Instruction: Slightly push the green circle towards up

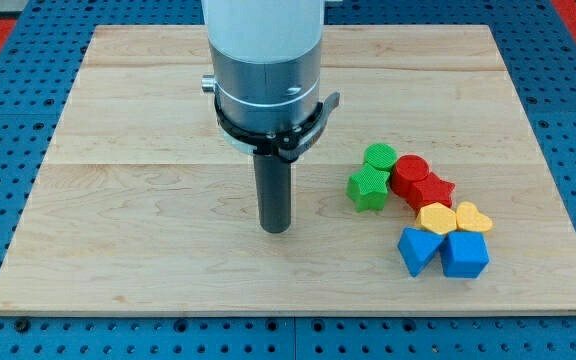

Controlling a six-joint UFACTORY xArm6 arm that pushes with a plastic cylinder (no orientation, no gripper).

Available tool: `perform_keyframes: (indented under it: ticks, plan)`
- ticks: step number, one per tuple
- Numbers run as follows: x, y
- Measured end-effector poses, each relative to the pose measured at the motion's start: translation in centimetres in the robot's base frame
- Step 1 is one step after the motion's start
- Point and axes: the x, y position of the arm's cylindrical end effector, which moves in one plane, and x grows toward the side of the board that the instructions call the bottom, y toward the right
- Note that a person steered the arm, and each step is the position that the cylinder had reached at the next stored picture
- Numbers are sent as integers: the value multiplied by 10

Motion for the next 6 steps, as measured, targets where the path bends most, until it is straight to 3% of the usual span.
perform_keyframes:
  ticks: [2, 4, 6]
  plan:
    - [10, 15]
    - [52, 146]
    - [6, 117]
